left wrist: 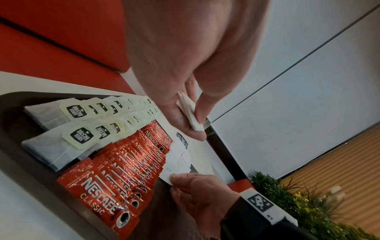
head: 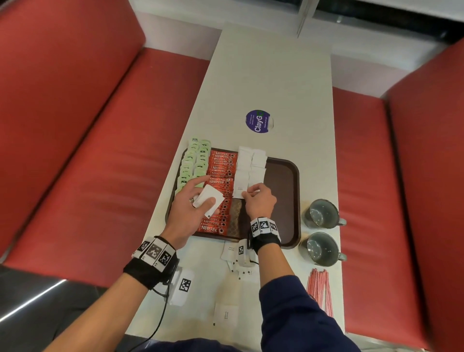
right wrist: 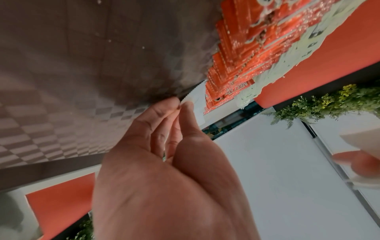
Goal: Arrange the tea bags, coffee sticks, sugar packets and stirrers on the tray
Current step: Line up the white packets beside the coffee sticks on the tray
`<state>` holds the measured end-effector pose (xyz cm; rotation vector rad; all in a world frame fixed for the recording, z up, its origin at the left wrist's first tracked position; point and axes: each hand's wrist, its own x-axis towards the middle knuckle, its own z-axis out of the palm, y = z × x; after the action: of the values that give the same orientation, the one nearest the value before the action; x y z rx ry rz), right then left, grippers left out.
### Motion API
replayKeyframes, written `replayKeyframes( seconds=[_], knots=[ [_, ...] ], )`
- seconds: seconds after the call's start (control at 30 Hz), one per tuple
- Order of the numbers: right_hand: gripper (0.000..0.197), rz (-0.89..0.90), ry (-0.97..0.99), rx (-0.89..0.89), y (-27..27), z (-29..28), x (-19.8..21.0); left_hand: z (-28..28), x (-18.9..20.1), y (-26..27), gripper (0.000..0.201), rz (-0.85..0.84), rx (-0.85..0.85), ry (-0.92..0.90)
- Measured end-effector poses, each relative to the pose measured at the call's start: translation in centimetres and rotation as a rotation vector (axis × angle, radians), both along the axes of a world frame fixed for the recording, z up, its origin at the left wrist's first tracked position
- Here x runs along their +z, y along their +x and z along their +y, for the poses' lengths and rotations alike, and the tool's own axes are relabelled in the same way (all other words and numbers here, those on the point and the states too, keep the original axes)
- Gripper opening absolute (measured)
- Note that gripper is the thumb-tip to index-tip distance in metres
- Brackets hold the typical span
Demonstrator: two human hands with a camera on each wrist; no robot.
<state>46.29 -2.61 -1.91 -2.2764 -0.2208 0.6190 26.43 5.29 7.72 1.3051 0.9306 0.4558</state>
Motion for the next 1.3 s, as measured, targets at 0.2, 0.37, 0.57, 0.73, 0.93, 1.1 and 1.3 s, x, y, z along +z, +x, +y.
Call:
replayKeyframes(
  seconds=[0.2, 0.37, 0.57, 0.73, 0.93, 1.1, 1.3],
  knots=[
    [0.017, -0.051, -0.047, 0.034, -0.6, 0.2, 1.1, -0.1, 0.5, 0.1, 0.061, -0.012, -0.017, 0.002],
    [0.025, 0.016, 0.240, 0.109, -2.1, -0.6, 5.3, -0.4, 0.9, 0.4, 0.057, -0.015, -0.006, 0.013],
    [0.041, 0.342, 0.437, 0.279, -5.2, -4.2, 10.2, -1.1, 1.3, 0.9, 0.052, -0.025, 0.010, 0.027],
    [0.027, 0.420, 0.538, 0.268, -5.4, -5.8, 10.4, -1.8, 1.5, 1.0, 0.054, -0.067, -0.057, 0.085],
    [0.028, 0.397, 0.561, 0.195, -4.3, -7.0, 10.7, -2.1, 1.9, 0.9, 0.022, -0.117, -0.052, 0.039],
    [0.028, 0.256, 0.516, 0.120, -4.2, -7.1, 11.1, -2.5, 2.1, 1.1, 0.014, -0.048, -0.072, 0.091],
    [0.023, 0.047, 0.424, 0.088, -5.1, -5.9, 12.4, -3.4, 1.7, 1.7, 0.027, 0.135, -0.327, 0.514]
  ],
)
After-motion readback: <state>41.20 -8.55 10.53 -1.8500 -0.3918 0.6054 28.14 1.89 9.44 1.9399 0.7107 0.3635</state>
